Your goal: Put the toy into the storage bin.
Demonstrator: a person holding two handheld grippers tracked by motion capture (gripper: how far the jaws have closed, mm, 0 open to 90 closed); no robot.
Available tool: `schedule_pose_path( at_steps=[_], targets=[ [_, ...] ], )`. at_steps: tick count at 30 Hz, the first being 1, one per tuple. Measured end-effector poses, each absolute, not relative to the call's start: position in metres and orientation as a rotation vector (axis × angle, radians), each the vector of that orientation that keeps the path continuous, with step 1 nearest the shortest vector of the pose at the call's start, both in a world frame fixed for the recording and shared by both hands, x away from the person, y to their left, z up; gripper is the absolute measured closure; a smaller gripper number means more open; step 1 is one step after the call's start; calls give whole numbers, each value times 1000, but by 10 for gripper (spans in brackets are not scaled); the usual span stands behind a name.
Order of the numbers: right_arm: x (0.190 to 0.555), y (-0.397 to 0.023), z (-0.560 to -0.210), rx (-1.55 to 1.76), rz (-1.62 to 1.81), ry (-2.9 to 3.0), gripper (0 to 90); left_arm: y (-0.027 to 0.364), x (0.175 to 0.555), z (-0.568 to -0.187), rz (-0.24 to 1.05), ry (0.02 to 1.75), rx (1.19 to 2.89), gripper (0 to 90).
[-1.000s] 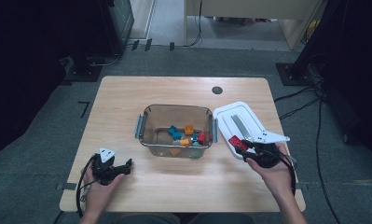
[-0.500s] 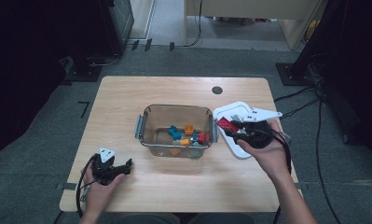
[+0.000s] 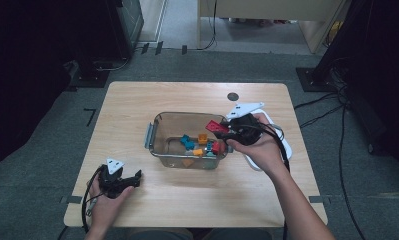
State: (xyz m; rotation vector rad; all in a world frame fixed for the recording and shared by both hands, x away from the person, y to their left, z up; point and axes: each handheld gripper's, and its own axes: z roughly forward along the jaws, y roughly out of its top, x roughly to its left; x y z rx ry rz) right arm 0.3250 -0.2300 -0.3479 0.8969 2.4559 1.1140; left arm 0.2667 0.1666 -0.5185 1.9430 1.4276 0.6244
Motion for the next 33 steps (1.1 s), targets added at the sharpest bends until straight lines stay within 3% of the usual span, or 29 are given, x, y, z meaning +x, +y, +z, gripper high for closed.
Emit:
schedule_pose_path(
  at_steps=[16,27,33],
  targets=[
    [351,-187,-381,880,1005,2620,600,167,267,-518,624,1427,1944,133],
    [348,-200,-380,896,1077,2580,484,167,267,-519,625,1427,1943,133],
    [345,-212,-373,909,1094,2516,303,167,267,-518,624,1428,1944,133]
  ],
)
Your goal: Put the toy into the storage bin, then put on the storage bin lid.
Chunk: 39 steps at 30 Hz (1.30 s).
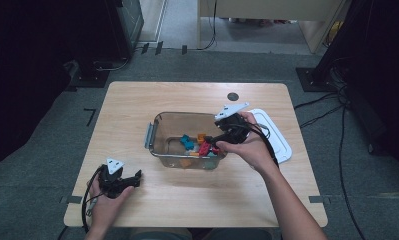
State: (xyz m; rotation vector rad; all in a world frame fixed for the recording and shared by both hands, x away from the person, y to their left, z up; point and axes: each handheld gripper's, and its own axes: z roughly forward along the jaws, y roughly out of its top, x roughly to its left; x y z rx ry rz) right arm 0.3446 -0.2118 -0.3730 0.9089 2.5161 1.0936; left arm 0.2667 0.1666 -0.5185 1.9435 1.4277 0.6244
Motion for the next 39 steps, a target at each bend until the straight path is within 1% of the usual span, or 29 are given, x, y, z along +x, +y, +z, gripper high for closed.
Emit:
schedule_pose_path(
  at_steps=[3,6,12,17,32,39],
  targets=[
    [345,-220,-370,936,1134,2496,243,166,267,-518,625,1428,1944,133],
    [344,-228,-367,969,1159,2456,207,166,267,-518,626,1429,1943,132],
    [344,-248,-361,1012,1201,2364,236,166,267,-518,626,1430,1943,132],
    [345,-265,-359,1058,1157,2302,232,166,267,-519,626,1429,1943,132],
    [346,-317,-368,1231,1135,2180,235,166,267,-518,625,1429,1945,132],
    [347,-332,-373,1281,1122,2146,235,166,267,-518,624,1430,1944,132]
  ],
)
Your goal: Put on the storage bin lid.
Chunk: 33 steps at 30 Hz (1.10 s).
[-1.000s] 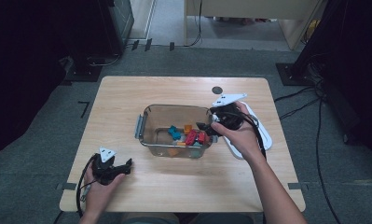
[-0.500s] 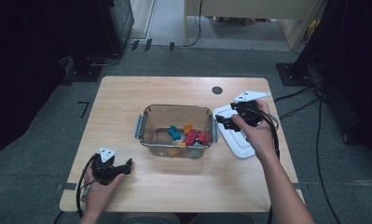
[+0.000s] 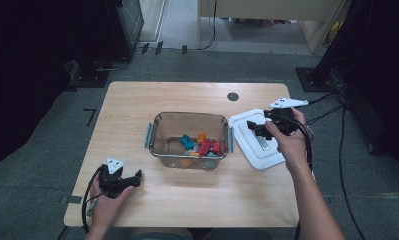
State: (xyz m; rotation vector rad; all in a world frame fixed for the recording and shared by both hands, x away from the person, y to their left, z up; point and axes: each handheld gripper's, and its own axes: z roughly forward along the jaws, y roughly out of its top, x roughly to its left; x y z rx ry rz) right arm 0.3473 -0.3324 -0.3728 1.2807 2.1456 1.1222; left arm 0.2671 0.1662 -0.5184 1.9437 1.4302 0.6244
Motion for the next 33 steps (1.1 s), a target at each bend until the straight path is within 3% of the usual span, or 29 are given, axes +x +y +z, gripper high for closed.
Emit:
schedule_pose_path(
  at_steps=[23,33],
  targets=[
    [360,-363,-415,1418,1037,2041,305,166,268,-519,625,1435,1939,133],
    [373,-366,-447,1499,994,2028,457,166,268,-519,625,1435,1938,133]
  ],
)
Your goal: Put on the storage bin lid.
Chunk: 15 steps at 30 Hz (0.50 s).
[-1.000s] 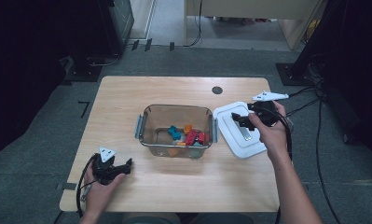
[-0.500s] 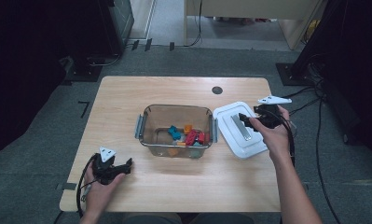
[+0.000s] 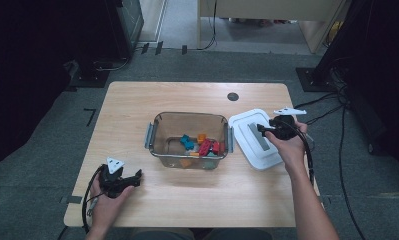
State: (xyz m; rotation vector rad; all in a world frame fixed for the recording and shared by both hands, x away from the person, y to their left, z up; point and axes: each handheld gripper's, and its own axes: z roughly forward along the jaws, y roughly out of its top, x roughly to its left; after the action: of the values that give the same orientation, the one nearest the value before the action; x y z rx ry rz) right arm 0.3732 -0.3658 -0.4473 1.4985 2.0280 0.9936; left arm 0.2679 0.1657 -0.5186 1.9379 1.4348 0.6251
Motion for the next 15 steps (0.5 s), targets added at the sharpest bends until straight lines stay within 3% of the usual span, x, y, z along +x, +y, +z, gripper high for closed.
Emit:
schedule_pose_path(
  at_steps=[15],
  targets=[
    [393,-358,-483,1534,880,2085,575,166,268,-519,625,1435,1938,133]
  ],
)
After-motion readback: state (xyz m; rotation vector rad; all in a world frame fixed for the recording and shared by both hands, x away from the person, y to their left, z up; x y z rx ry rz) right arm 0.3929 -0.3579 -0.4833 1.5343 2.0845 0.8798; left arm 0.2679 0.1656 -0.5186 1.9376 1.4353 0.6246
